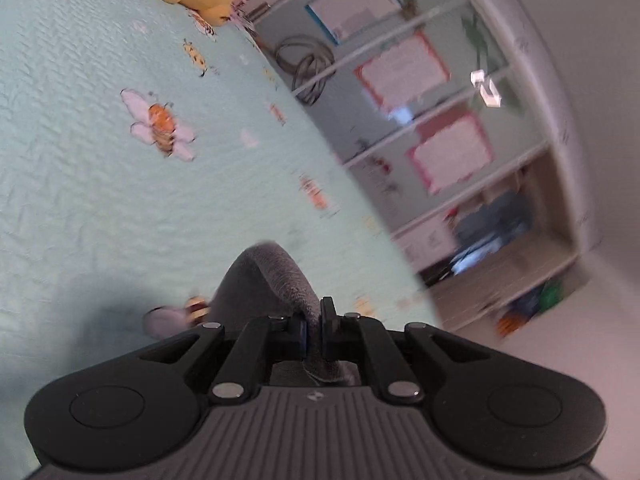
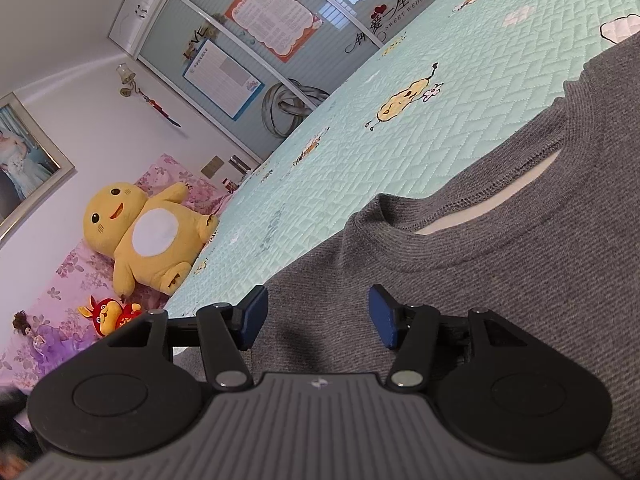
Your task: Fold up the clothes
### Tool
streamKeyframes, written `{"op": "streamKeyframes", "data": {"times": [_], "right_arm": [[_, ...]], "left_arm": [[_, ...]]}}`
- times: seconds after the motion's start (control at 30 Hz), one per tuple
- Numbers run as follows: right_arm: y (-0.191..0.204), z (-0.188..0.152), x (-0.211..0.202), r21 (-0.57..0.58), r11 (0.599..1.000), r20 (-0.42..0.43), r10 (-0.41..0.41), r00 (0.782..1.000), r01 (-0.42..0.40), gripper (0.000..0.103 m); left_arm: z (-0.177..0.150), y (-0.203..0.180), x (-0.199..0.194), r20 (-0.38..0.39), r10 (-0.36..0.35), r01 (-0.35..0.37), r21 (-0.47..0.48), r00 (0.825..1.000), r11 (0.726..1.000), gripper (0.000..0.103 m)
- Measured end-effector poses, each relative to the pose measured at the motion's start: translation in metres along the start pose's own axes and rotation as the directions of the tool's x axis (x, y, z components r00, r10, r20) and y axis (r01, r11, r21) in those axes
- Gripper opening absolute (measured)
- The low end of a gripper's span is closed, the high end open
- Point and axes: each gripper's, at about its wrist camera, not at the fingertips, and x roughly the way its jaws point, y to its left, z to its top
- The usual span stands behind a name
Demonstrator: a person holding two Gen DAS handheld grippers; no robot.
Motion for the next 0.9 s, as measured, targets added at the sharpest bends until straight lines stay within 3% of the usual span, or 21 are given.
{"op": "streamKeyframes", "data": {"times": [0.1, 0.17, 0.2, 0.27, 0.3, 0.33, 0.4, 0.43, 0.47, 0.53, 0.63, 0.7, 0.8, 0.9], "right_arm": [[0.0, 0.0, 0.0, 0.002, 1.0, 0.001, 0.002, 1.0, -0.002, 0.056], [0.0, 0.0, 0.001, 0.001, 1.0, 0.001, 0.001, 1.0, -0.001, 0.056], [-0.001, -0.001, 0.001, 0.0, 1.0, 0.001, 0.001, 1.0, -0.001, 0.056], [-0.001, -0.001, 0.001, 0.0, 1.0, 0.0, 0.001, 1.0, -0.001, 0.056], [-0.002, 0.0, 0.001, 0.0, 1.0, 0.0, 0.001, 1.0, -0.001, 0.056], [-0.002, 0.0, 0.001, 0.0, 1.0, 0.0, 0.001, 1.0, -0.001, 0.056], [-0.003, 0.0, 0.001, -0.001, 1.0, -0.001, 0.002, 1.0, -0.002, 0.056], [-0.003, 0.0, 0.0, -0.001, 1.0, -0.001, 0.002, 1.0, -0.002, 0.056], [-0.003, 0.0, 0.0, -0.001, 1.0, -0.001, 0.002, 1.0, -0.002, 0.056], [-0.004, 0.0, 0.0, 0.0, 1.0, -0.001, 0.003, 1.0, -0.003, 0.057], [-0.004, -0.001, 0.0, -0.003, 1.0, -0.002, 0.002, 1.0, -0.002, 0.057], [-0.004, -0.001, 0.0, -0.005, 1.0, -0.002, 0.001, 1.0, -0.001, 0.057], [-0.004, -0.001, 0.0, -0.007, 1.0, -0.002, -0.001, 1.0, 0.001, 0.057], [-0.004, -0.001, -0.001, -0.007, 1.0, -0.002, 0.0, 1.0, 0.0, 0.057]], "left_arm": [[0.029, -0.021, -0.016, 0.071, 0.004, -0.004, -0.006, 0.997, 1.0, 0.004], [0.046, -0.023, -0.013, 0.082, 0.106, -0.107, 0.012, 0.991, 0.994, 0.006], [0.053, -0.02, -0.008, 0.075, 0.187, -0.188, 0.009, 0.979, 0.982, 0.006], [0.059, 0.003, -0.001, 0.081, 0.35, -0.347, -0.043, 0.933, 0.937, 0.006], [0.058, 0.018, 0.001, 0.096, 0.396, -0.391, -0.069, 0.913, 0.918, 0.006], [0.058, 0.036, 0.004, 0.114, 0.412, -0.404, -0.085, 0.904, 0.911, 0.01], [0.057, 0.074, 0.009, 0.119, 0.36, -0.347, -0.12, 0.925, 0.93, 0.034], [0.054, 0.091, 0.009, 0.128, 0.348, -0.328, -0.15, 0.929, 0.933, 0.049], [0.047, 0.103, 0.005, 0.153, 0.355, -0.328, -0.174, 0.922, 0.928, 0.054], [0.031, 0.118, -0.004, 0.195, 0.349, -0.311, -0.203, 0.916, 0.929, 0.057], [-0.006, 0.124, -0.022, 0.199, 0.24, -0.198, -0.211, 0.95, 0.957, 0.063], [-0.033, 0.123, -0.027, 0.174, 0.207, -0.169, -0.209, 0.963, 0.963, 0.07], [-0.06, 0.126, -0.011, 0.099, 0.218, -0.191, -0.227, 0.971, 0.955, 0.071], [-0.065, 0.131, 0.009, 0.129, 0.27, -0.235, -0.235, 0.954, 0.943, 0.071]]}}
